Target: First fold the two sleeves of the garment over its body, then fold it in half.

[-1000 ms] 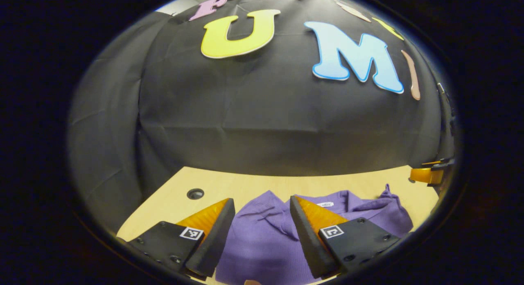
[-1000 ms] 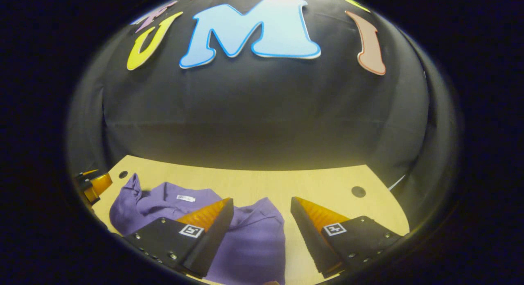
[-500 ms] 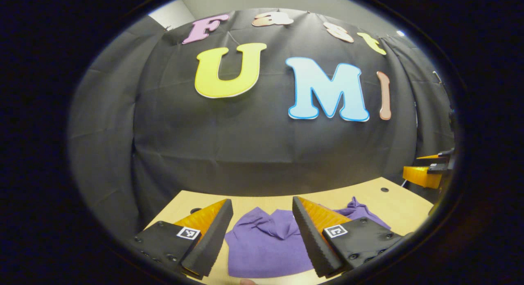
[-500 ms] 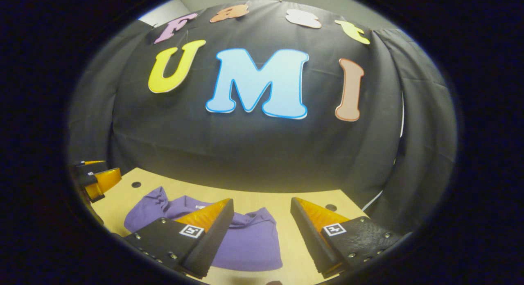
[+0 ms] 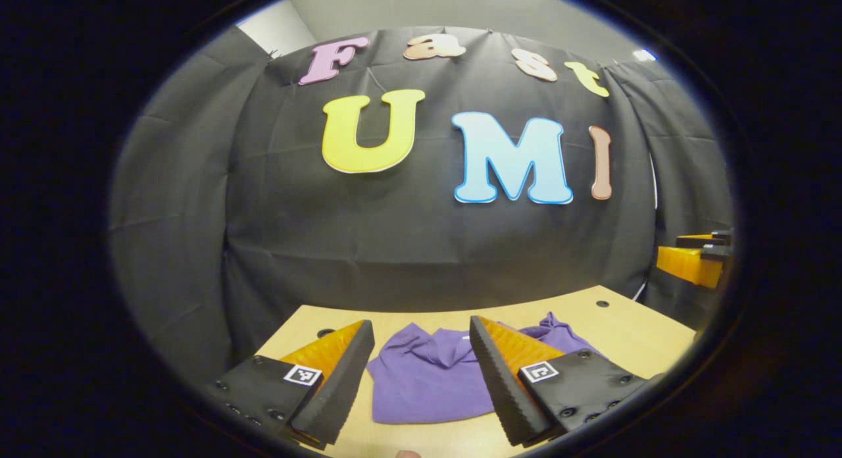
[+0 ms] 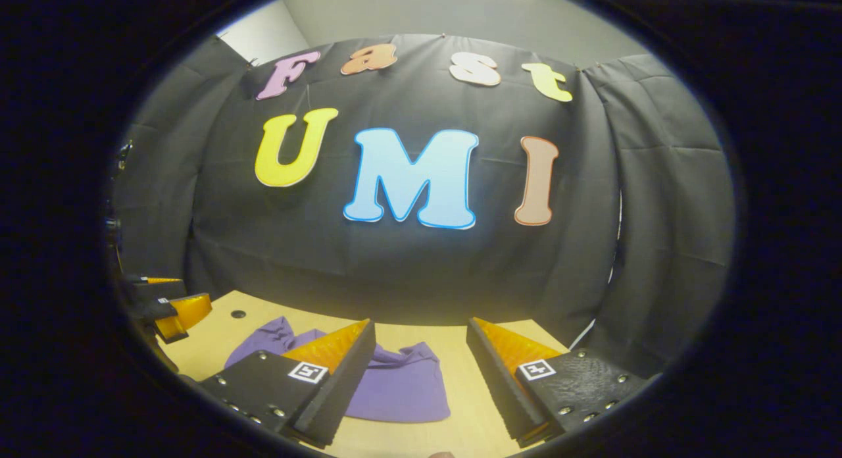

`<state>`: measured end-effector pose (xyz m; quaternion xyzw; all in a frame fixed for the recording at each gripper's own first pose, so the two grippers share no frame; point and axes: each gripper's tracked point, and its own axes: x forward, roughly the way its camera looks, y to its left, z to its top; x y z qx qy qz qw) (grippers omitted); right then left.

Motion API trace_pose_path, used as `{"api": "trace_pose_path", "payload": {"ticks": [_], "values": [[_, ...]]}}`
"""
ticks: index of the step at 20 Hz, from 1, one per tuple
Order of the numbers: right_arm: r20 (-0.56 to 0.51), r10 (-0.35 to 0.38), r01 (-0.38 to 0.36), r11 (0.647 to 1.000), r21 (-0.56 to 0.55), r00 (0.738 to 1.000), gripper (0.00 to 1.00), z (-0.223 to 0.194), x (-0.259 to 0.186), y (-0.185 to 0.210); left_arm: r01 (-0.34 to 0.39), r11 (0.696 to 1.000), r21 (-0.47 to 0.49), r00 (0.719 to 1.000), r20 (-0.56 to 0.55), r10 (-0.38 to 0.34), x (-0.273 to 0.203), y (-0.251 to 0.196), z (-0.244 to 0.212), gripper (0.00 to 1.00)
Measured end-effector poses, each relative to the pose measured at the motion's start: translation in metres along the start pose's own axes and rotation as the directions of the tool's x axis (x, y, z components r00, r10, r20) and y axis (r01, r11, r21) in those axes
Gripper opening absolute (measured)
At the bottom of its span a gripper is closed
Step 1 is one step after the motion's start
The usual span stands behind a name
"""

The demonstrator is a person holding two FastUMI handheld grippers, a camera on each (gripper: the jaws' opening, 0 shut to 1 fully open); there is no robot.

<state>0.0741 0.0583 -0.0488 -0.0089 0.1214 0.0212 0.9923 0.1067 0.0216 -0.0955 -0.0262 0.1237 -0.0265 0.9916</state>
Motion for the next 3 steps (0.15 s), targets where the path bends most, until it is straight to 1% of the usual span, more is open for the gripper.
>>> {"api": "trace_pose_path", "payload": {"ticks": [2,3], "values": [[0.004,0.006,-0.006,1.000,0.004,1.000,0.92,-0.001,-0.009,-0.004,-0.007,1.000,-0.003,1.000,0.014,0.007,-0.011,-0.003,0.002,0.94],[0.005,0.005,-0.005,1.000,0.009,1.000,0.90,-0.002,-0.011,-0.006,-0.012,1.000,0.000,1.000,0.020,0.012,-0.016,-0.005,0.005,0.94]]}}
